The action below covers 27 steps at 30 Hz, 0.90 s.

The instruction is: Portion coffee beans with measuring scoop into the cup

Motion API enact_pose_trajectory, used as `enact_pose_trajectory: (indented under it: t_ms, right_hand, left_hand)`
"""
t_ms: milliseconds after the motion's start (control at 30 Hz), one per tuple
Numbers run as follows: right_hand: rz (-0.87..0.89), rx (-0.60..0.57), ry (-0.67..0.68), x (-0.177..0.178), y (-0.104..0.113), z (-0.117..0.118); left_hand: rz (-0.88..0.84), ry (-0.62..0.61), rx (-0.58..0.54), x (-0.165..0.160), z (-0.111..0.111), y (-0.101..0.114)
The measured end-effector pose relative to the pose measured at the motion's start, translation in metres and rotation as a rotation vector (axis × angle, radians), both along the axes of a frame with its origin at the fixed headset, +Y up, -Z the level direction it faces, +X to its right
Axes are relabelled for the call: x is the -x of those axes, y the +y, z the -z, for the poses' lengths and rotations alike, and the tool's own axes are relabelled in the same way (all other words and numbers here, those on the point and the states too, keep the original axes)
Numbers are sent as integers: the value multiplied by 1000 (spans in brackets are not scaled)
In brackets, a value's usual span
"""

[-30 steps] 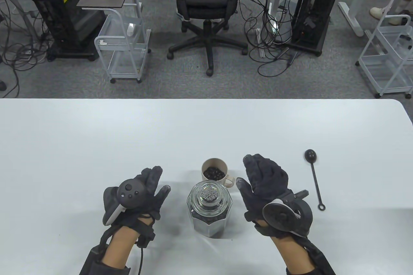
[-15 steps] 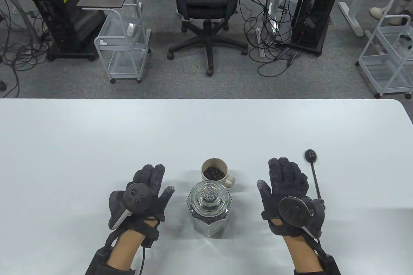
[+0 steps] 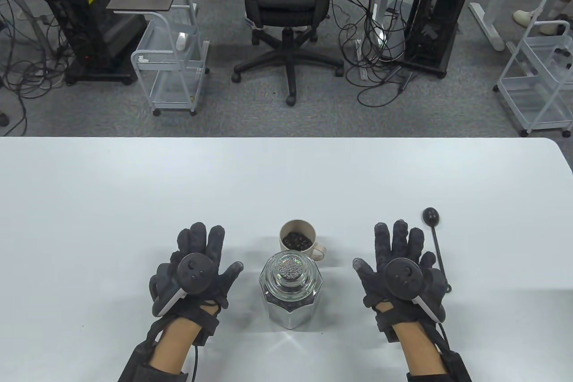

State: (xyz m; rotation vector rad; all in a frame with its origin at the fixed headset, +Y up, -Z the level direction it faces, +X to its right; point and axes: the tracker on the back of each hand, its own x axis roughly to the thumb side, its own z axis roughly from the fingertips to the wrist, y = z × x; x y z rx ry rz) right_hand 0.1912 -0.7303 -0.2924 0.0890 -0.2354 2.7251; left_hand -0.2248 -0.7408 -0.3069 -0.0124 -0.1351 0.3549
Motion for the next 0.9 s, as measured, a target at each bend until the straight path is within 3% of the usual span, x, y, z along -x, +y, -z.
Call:
enact_pose_trajectory:
  t_ms: [900]
  right_hand:
    - [85, 1, -14, -8, -2, 0]
  left_hand:
    - [-24, -11, 41, 0, 0, -1]
